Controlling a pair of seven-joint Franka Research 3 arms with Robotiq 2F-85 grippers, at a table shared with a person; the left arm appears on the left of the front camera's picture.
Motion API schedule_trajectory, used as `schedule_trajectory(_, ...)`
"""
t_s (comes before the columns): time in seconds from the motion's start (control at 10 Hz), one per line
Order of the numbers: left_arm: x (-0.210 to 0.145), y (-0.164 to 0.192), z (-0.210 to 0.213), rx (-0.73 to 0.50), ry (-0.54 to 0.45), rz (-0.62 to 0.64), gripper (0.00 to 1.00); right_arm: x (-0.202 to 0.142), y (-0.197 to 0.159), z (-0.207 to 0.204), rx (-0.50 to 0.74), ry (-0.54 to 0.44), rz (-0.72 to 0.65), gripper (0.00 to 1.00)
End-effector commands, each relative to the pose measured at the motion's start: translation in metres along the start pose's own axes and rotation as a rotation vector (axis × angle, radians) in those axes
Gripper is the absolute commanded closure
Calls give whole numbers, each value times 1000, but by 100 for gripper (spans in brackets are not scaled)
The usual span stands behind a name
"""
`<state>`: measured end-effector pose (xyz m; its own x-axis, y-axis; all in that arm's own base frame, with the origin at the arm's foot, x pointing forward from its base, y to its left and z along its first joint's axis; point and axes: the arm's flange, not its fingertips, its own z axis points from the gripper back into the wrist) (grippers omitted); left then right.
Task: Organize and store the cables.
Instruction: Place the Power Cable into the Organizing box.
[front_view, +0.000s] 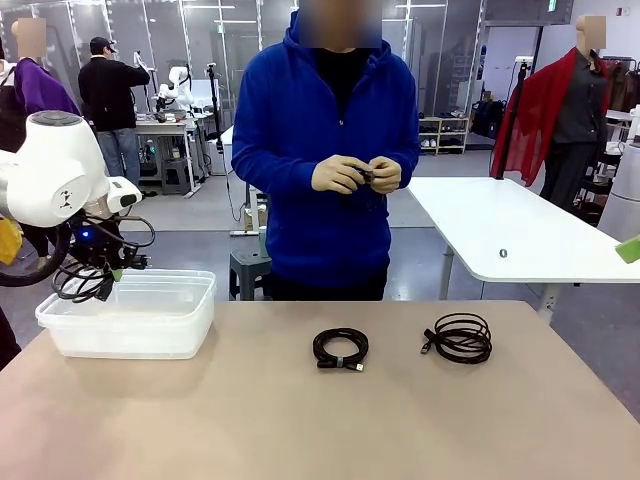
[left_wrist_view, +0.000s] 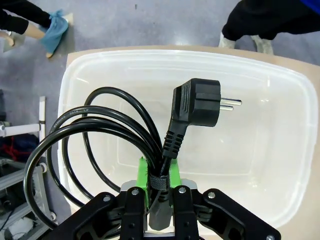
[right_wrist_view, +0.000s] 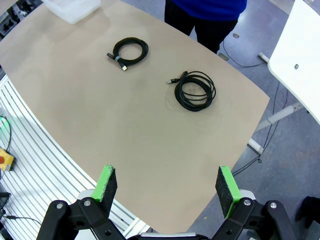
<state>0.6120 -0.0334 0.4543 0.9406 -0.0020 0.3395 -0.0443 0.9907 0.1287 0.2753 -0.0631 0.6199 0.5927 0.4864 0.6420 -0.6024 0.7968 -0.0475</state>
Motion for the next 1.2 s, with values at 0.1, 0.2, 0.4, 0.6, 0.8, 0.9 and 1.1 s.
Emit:
schedule_trajectory(0.1, 10, -8, -24, 63, 48, 26, 81, 0, 0, 0, 0, 2, 0, 0)
schedule_trajectory(0.2, 10, -10, -32, 60, 59, 33, 81, 0, 0, 0, 0, 2, 0, 0)
schedule_trajectory(0.4, 13, -13, -53, 61, 87, 59, 81, 0, 0, 0, 0, 2, 0, 0)
schedule_trajectory(0.6, 9, -17, -67, 55, 125, 59, 81, 0, 0, 0, 0, 2, 0, 0)
schedule_trajectory(0.8, 7, -20, -75, 33, 139, 73, 81, 0, 0, 0, 0, 2, 0, 0)
schedule_trajectory(0.9, 4, -19, -76, 20, 146, 74, 81, 0, 0, 0, 0, 2, 0, 0)
schedule_trajectory(1.1, 1, -17, -80, 25, 156, 81, 72, 0, 0, 0, 0, 2, 0, 0)
